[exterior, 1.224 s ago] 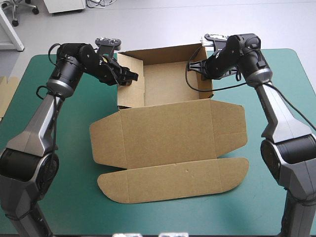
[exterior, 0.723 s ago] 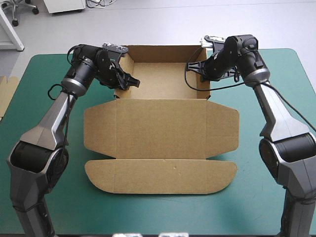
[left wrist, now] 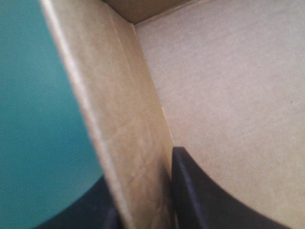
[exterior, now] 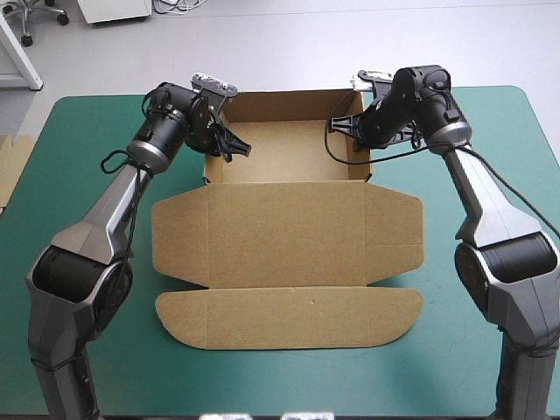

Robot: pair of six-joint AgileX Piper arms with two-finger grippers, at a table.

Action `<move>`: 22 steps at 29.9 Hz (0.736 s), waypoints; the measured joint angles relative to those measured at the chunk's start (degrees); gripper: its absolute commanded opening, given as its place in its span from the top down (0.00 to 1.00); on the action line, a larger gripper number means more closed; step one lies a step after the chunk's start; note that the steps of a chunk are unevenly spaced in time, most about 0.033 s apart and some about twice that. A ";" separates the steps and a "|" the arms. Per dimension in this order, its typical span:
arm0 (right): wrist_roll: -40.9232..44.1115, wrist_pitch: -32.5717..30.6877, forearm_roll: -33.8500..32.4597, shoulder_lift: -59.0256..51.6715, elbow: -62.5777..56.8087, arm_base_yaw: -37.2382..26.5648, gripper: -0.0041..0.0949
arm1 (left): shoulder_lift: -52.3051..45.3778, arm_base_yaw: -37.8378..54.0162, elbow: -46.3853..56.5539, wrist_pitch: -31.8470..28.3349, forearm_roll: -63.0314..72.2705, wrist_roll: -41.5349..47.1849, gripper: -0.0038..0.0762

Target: Fold the box

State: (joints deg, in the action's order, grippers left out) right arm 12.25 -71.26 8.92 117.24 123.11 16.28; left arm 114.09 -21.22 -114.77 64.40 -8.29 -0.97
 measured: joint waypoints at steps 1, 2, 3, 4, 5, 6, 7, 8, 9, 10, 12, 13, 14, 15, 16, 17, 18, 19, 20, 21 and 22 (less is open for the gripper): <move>0.00 -0.07 0.00 0.00 0.00 0.00 0.97 | 0.06 -0.43 0.00 0.00 -0.53 0.19 0.93; 0.00 -0.12 -0.06 0.00 0.00 0.00 0.97 | 0.19 -0.78 -0.05 -0.13 -0.85 0.42 0.97; 0.05 -0.12 -0.13 0.00 0.00 0.00 0.97 | 0.34 -0.92 -0.12 -0.38 -0.87 0.97 0.97; 0.05 -0.12 -0.21 0.00 -0.06 0.00 0.97 | 0.59 -1.15 -0.26 -0.51 -0.95 0.97 0.96; 0.18 -0.12 -0.21 0.07 -0.12 0.00 0.97 | 0.77 -1.23 -0.40 -0.58 -1.23 1.47 0.97; 0.31 -0.12 -0.21 0.10 -0.12 0.00 0.97 | 0.90 -1.23 -0.39 -0.58 -1.41 1.76 0.97; 0.30 -0.12 -0.21 0.23 -0.12 0.00 0.97 | 1.08 -1.30 -0.39 -0.58 -1.66 2.08 0.97; 0.32 -0.12 -0.21 0.31 -0.12 0.00 0.97 | 1.25 -1.30 -0.39 -0.42 -1.92 2.35 0.97; 0.38 -0.12 -0.21 0.42 -0.12 0.00 0.97 | 1.33 -1.30 -0.45 -0.28 -2.25 2.66 0.97; 0.45 -0.12 -0.15 0.49 -0.18 0.00 0.97 | 1.45 -1.35 -0.45 -0.18 -2.45 2.82 0.97; 0.62 -0.12 0.00 0.57 -0.23 0.00 0.97 | 1.57 -1.34 -0.45 0.02 -2.64 3.03 0.97; 0.69 -0.12 0.04 0.57 -0.22 0.00 0.97 | 1.57 -1.34 -0.45 0.04 -2.69 3.10 0.97; 0.69 -0.12 0.04 0.57 -0.22 0.00 0.97 | 1.57 -1.34 -0.48 0.04 -2.69 3.10 0.97; 0.69 -0.12 0.04 0.57 -0.22 0.00 0.97 | 1.57 -1.34 -0.48 0.04 -2.69 3.15 0.97; 0.69 -0.12 0.04 0.57 -0.22 0.00 0.97 | 1.69 -1.34 -0.48 0.04 -2.64 3.15 0.97; 0.69 -0.12 0.04 0.57 -0.29 0.00 0.97 | 1.82 -1.34 -0.48 0.04 -2.58 3.15 0.97; 0.69 -0.12 -0.06 0.57 -0.29 0.00 0.97 | 1.97 -1.34 -0.48 0.04 -2.47 3.31 0.97; 0.69 -0.17 -0.31 0.57 -0.29 0.00 0.97 | 2.33 -1.34 -0.48 0.04 -2.17 3.39 0.97; 0.69 -0.17 -0.63 0.57 -0.29 0.00 0.97 | 2.58 -1.34 -0.48 0.04 -1.84 3.71 0.97; 0.49 -0.17 -0.97 0.57 -0.29 0.00 0.97 | 2.95 -1.34 -0.48 -0.02 -1.45 3.76 0.97; 0.24 -0.17 -1.33 0.57 -0.29 0.00 0.97 | 3.34 -1.34 -0.48 -0.02 -1.01 4.20 0.97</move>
State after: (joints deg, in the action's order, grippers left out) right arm 12.48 -71.43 7.59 117.81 122.82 16.28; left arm 117.43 -22.56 -115.25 64.38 -9.30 3.22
